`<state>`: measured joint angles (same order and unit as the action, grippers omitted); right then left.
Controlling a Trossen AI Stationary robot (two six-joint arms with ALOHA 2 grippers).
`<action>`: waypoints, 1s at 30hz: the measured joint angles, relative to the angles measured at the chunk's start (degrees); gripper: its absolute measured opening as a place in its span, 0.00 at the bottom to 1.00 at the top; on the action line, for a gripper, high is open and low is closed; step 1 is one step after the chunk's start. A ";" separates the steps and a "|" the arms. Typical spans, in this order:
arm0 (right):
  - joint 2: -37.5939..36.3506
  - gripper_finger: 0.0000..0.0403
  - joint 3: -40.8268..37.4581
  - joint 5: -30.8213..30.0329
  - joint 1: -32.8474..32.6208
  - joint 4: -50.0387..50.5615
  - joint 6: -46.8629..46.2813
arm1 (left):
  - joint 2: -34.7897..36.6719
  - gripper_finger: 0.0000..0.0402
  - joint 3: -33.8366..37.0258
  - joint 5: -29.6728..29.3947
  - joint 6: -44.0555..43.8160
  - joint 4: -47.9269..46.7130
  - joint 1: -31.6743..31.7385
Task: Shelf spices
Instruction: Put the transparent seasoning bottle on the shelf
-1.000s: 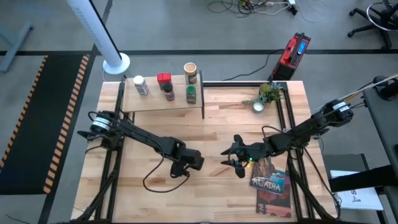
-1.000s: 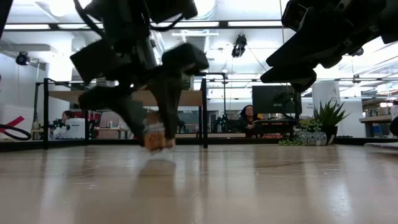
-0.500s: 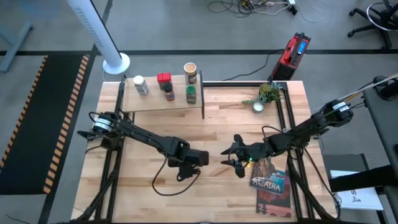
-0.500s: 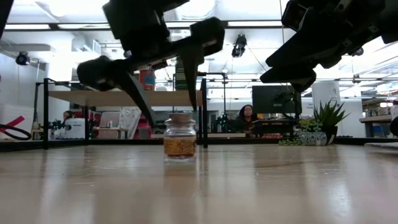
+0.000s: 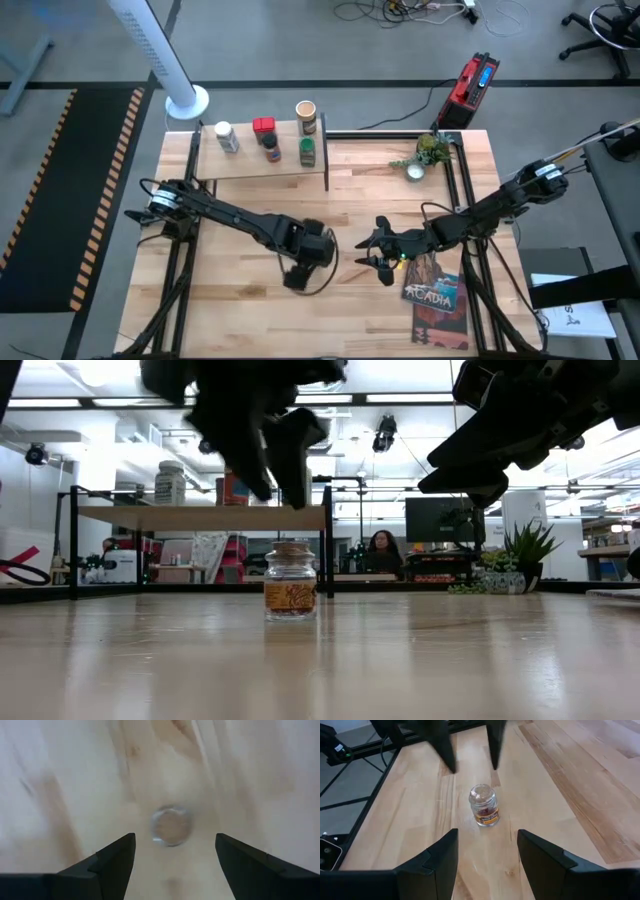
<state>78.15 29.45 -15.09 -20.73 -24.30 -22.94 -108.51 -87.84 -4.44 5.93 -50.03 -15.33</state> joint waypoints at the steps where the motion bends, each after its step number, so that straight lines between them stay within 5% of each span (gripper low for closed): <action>1: 0.00 0.45 0.00 0.00 0.00 -0.01 0.00 | 0.00 0.65 -0.10 1.67 -6.57 0.10 0.00; 4: 0.00 0.45 0.00 0.00 0.00 -0.04 0.00 | 0.00 0.66 0.44 5.51 -21.65 1.00 0.07; 8: 0.00 0.45 0.00 0.00 0.00 -0.54 0.00 | 0.00 0.66 0.76 4.12 -30.95 1.14 0.08; 30: 0.00 0.45 0.22 0.31 -0.02 -1.11 0.17 | -6.82 0.81 0.62 5.38 -40.01 4.49 2.39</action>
<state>78.15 29.67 -14.79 -20.75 -25.41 -22.77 -115.33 -87.22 0.94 -34.08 -45.55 -12.94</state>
